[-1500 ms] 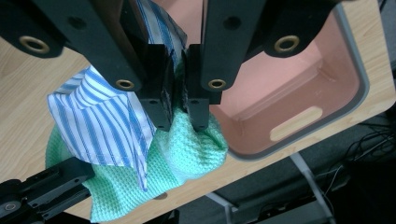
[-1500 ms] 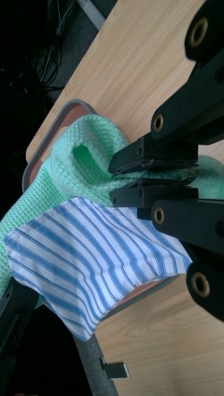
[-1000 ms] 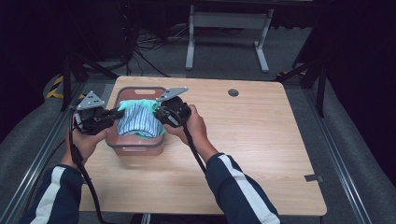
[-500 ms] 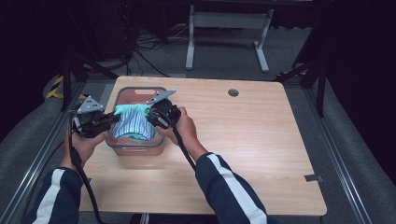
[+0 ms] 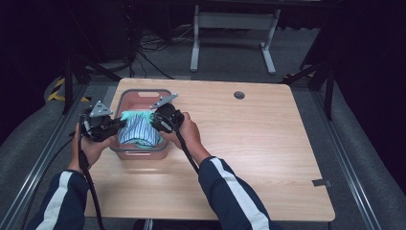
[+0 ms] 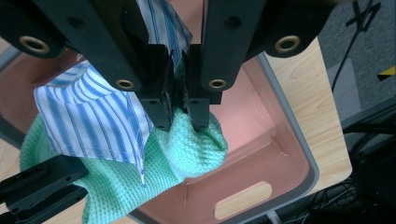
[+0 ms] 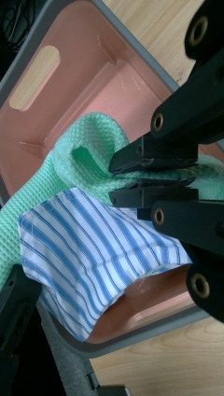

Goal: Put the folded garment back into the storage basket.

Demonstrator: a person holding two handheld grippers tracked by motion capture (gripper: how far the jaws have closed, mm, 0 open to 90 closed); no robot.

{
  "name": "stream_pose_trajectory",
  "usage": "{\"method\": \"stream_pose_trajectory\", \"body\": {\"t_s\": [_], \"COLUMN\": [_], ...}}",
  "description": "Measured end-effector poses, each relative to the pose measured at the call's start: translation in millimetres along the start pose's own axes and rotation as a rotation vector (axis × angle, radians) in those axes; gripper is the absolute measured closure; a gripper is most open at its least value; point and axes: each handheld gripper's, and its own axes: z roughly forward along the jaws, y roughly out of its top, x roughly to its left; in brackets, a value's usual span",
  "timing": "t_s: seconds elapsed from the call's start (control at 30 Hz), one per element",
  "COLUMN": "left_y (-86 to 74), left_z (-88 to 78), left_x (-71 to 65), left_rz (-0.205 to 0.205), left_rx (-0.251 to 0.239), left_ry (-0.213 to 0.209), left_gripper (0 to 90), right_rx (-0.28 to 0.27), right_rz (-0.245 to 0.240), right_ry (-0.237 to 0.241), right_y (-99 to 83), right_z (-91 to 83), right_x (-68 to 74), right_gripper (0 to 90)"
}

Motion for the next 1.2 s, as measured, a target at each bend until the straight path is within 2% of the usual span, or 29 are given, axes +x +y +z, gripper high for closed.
{"method": "stream_pose_trajectory", "body": {"t_s": [0.17, 0.33, 0.6, 0.67, 0.7, 0.8, 0.97, 1.07, 1.2], "left_y": [-1.6, -3.0, -6.5, -6.7, -6.8, -7.3, -7.7, -8.6, -9.5], "left_z": [2.1, 4.4, 8.3, 9.6, 9.5, 8.1, 5.4, 3.5, 1.8], "left_x": [1.4, 1.8, 2.0, 3.0, 3.2, 3.7, 4.5, 3.2, -1.3], "left_rz": [-0.007, 0.013, -0.002, -0.01, -0.012, -0.022, -0.038, -0.054, -0.044], "left_rx": [0.006, 0.031, 0.043, 0.046, 0.047, 0.031, 0.022, 0.005, -0.004], "left_ry": [0.004, 0.016, 0.025, 0.036, 0.034, 0.04, 0.049, 0.052, 0.055], "left_gripper": [82.6, 82.4, 79.7, 73.5, 72.1, 68.2, 59.7, 57.1, 54.4], "right_rx": [0.012, 0.023, 0.037, 0.036, 0.036, 0.038, 0.039, 0.034, 0.023], "right_rz": [0.007, 0.001, 0.009, 0.013, 0.021, 0.01, -0.002, -0.016, -0.025], "right_ry": [0.002, 0.008, 0.003, -0.017, -0.009, -0.024, -0.022, -0.038, -0.051], "right_y": [-1.0, -2.6, -5.2, -6.9, -7.6, -7.5, -8.4, -10.3, -14.5], "right_z": [3.2, 8.0, 16.1, 17.2, 17.4, 17.4, 16.9, 14.0, 7.1], "right_x": [-1.6, -1.2, -2.7, -3.8, -4.1, -3.6, -2.0, -1.5, -7.3], "right_gripper": [82.1, 81.5, 78.0, 74.3, 73.6, 71.1, 67.7, 66.5, 64.9]}}
